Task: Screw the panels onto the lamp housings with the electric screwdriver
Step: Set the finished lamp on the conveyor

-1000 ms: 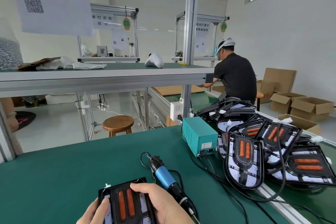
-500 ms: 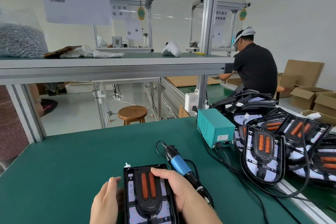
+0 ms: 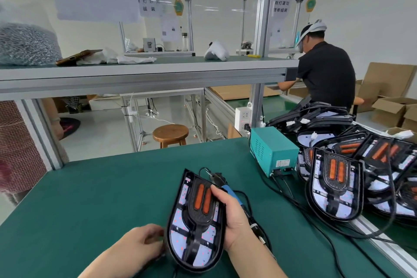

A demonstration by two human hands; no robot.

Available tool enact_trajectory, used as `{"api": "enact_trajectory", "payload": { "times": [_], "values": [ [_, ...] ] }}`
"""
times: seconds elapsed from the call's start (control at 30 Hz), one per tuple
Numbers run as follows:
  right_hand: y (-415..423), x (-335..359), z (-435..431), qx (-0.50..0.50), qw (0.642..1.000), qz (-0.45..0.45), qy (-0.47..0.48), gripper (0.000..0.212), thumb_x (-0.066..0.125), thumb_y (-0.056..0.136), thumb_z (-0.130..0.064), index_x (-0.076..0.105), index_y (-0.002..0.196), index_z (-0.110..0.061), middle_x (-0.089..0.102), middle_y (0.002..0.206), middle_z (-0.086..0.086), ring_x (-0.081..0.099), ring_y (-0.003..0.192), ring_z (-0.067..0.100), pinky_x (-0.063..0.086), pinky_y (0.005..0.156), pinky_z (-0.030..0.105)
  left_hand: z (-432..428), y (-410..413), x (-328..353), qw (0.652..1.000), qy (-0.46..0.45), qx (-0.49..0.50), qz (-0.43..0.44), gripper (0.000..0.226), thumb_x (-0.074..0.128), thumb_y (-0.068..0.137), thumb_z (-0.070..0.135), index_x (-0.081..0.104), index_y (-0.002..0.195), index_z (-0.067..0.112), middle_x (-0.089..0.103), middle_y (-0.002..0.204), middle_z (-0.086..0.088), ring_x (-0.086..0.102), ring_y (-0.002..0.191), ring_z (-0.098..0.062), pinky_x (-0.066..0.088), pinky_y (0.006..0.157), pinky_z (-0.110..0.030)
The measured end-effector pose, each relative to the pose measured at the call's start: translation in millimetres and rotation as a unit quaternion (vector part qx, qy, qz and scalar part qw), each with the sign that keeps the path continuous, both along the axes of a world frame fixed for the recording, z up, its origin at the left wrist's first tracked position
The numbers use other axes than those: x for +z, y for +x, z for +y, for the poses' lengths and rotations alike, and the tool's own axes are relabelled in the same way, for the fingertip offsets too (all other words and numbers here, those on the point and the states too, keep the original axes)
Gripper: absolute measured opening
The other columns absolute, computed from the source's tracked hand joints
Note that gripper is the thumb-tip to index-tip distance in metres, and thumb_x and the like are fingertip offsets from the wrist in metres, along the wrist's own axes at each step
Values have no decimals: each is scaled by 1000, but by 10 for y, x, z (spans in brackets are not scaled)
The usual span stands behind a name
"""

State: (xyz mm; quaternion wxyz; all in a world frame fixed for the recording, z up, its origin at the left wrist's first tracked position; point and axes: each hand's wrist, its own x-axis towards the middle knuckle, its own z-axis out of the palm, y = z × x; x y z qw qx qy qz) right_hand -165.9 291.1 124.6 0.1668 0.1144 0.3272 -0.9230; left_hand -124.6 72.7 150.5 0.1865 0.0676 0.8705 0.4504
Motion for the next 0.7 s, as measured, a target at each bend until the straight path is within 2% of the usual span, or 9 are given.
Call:
{"api": "enact_trajectory", "payload": {
  "times": [0.03, 0.1, 0.2, 0.3, 0.4, 0.53, 0.63, 0.7],
  "values": [
    [-3, 7, 1, -10, 1000, -2, -12, 30, 67, 81, -22, 79, 88, 3, 74, 93, 26, 74, 72, 37, 61, 67, 45, -27, 36, -5, 999, -28, -4, 15, 16, 69, 91, 13, 72, 106, 14, 75, 82, 1, 65, 71, -7, 49, 69, -17],
    [-20, 19, 33, -31, 999, -3, -27, 31, 66, 84, -25, 78, 93, 2, 74, 97, 25, 73, 77, 37, 58, 82, 48, -69, 96, -35, 997, -73, 8, 13, 18, 71, 88, 14, 70, 105, 19, 73, 73, -1, 66, 65, -8, 49, 64, -19],
    [-42, 39, 106, -55, 998, 6, -43, 31, 66, 85, -26, 78, 95, 2, 74, 99, 25, 73, 80, 37, 53, 93, 50, -96, 144, -58, 998, -23, 58, -14, 8, 65, 92, 7, 69, 98, 9, 72, 67, -10, 62, 51, -17, 46, 49, -23],
    [-29, 50, 143, -54, 998, 16, -19, 32, 67, 84, -27, 80, 93, 1, 74, 100, 26, 74, 79, 37, 59, 83, 48, -80, 84, -61, 980, 68, 188, 10, 8, 63, 93, -1, 71, 92, 1, 66, 58, -11, 53, 39, -16, 33, 35, -17],
    [-5, 50, 125, -40, 998, 25, 30, 32, 71, 79, -24, 78, 98, 1, 73, 104, 26, 74, 80, 37, 62, 75, 45, -15, 14, -48, 950, 129, 278, 68, 10, 65, 91, -3, 73, 86, 1, 62, 54, -8, 48, 39, -14, 31, 35, -15],
    [7, 37, 107, -17, 997, 28, 73, 34, 75, 74, -21, 76, 101, -1, 73, 105, 24, 73, 82, 35, 61, 76, 44, 104, -64, 9, 944, 147, 255, 151, 18, 65, 90, -2, 75, 82, 10, 62, 57, -2, 53, 46, -10, 42, 48, -20],
    [2, 6, 110, -5, 997, 29, 71, 30, 76, 74, -21, 79, 97, -1, 74, 102, 24, 74, 79, 35, 62, 71, 43, 165, -129, 22, 933, 188, 252, 173, 20, 63, 92, -3, 74, 82, 10, 63, 58, 1, 54, 48, -7, 45, 48, -14],
    [10, -6, 86, 12, 997, 33, 66, 25, 76, 76, -20, 80, 92, -1, 75, 99, 23, 74, 77, 35, 61, 68, 43, 212, -159, -4, 924, 217, 264, 169, 19, 62, 93, -1, 74, 84, 10, 63, 59, 1, 54, 49, -7, 46, 50, -14]
  ]
}}
